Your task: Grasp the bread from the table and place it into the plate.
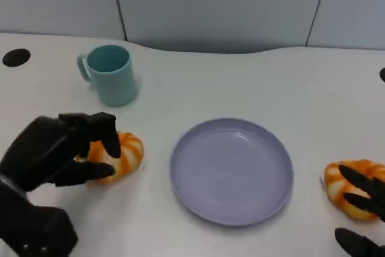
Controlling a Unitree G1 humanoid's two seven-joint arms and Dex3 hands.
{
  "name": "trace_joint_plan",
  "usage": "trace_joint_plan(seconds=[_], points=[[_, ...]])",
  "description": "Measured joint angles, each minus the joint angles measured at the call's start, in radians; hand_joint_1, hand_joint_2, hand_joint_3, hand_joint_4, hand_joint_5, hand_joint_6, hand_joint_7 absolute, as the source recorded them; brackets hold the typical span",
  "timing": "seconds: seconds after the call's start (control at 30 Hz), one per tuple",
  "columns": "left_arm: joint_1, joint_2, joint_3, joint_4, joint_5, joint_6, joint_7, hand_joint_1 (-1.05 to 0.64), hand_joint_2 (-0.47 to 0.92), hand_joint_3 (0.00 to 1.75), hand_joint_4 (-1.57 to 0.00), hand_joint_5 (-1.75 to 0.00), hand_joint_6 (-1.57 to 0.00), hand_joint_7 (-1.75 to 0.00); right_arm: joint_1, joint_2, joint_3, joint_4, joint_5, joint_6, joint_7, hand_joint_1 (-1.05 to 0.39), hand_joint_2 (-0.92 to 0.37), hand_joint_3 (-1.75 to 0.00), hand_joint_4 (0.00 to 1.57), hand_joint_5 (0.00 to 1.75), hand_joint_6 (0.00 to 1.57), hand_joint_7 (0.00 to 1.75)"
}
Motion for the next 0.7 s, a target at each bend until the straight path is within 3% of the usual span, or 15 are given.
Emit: trace_joint_plan(seconds=[0.07, 0.23, 0.47, 0.7], points=[[-0.021, 0.043, -0.062, -0.034, 0.092, 0.078, 0.007, -0.62, 0.9, 0.0, -0.34, -0.6, -0.52, -0.06, -0.001, 0.001, 0.003, -0.002, -0.003, 0.0, -0.002, -0.35, -0.92, -0.32, 0.93, 0.07, 0.64, 0.0], [-0.073, 0.085, -0.189, -0.06, 0.169, 0.197, -0.011, -0.72, 0.89, 0.0, -0.13, -0.2, -0.28, 0.0, 0.003, 0.003, 0.004, -0.009, -0.002, 0.003, -0.005, -0.35, -0.92, -0.31, 0.91, 0.07, 0.64, 0.0], [-0.196, 0.086, -0.331, -0.026, 0.174, 0.328, -0.196, -0.83, 0.87, 0.0, 0.0, 0.0, -0.08, 0.0, 0.01, 0.009, 0.005, -0.023, -0.004, 0.028, -0.005, -0.35, -0.92, -0.31, 0.91, 0.07, 0.63, 0.0], [-0.309, 0.046, -0.414, 0.127, 0.139, 0.381, -0.251, -0.76, 0.85, 0.0, 0.0, 0.0, -0.12, -0.02, 0.014, 0.013, 0.007, -0.047, -0.009, 0.048, -0.004, -0.35, -0.92, -0.31, 0.94, 0.09, 0.62, 0.0]])
